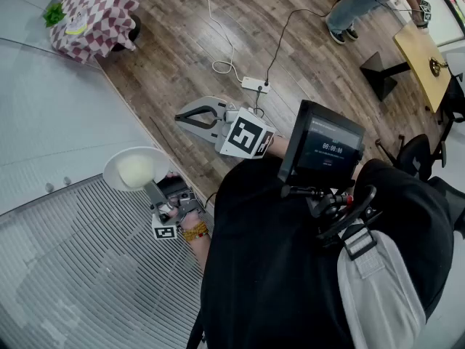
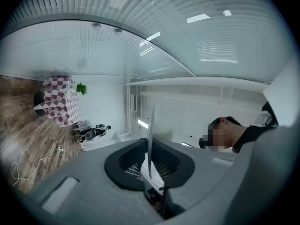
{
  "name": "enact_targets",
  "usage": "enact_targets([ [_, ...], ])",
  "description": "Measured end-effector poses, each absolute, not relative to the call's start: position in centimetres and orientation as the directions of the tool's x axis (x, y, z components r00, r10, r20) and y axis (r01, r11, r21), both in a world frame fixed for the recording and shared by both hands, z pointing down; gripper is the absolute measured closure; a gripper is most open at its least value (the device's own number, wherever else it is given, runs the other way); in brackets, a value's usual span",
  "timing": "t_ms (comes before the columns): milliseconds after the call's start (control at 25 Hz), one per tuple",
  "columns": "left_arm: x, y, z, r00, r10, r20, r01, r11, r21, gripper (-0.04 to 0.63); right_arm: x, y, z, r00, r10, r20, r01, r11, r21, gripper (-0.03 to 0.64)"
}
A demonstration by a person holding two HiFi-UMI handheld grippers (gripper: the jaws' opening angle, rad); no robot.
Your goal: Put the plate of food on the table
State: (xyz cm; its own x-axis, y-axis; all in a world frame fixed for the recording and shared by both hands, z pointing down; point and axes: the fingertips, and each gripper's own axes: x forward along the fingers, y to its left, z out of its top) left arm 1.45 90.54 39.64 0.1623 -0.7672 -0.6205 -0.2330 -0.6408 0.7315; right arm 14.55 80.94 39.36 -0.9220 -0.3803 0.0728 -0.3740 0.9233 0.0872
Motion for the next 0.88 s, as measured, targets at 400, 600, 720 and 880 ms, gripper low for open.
enact_targets([
  [400,4.1,86.1,38.6,0.221,-0.767,-0.602,-0.187,-0.639,0.746,0.561,17.4,78.0,38.6,-0.924,-0.383,0.0,-0.382,0.922,0.063,0.603],
  [600,3.2,84.9,38.7,0.218,-0.776,-0.592,-0.197,-0.629,0.752,0.561,16.2,77.0,38.6,-0.932,-0.363,-0.016,-0.363,0.931,0.028,0.603],
  [720,3.6,84.1,38.6,0.218,-0.781,-0.585,-0.194,-0.623,0.758,0.561,16.6,76.1,38.9,-0.931,-0.364,-0.014,-0.364,0.931,0.019,0.603],
  [880,3.8,82.0,37.9,0.223,-0.791,-0.569,-0.192,-0.608,0.77,0.561,17.0,73.8,38.7,-0.927,-0.374,0.004,-0.374,0.927,0.001,0.603],
])
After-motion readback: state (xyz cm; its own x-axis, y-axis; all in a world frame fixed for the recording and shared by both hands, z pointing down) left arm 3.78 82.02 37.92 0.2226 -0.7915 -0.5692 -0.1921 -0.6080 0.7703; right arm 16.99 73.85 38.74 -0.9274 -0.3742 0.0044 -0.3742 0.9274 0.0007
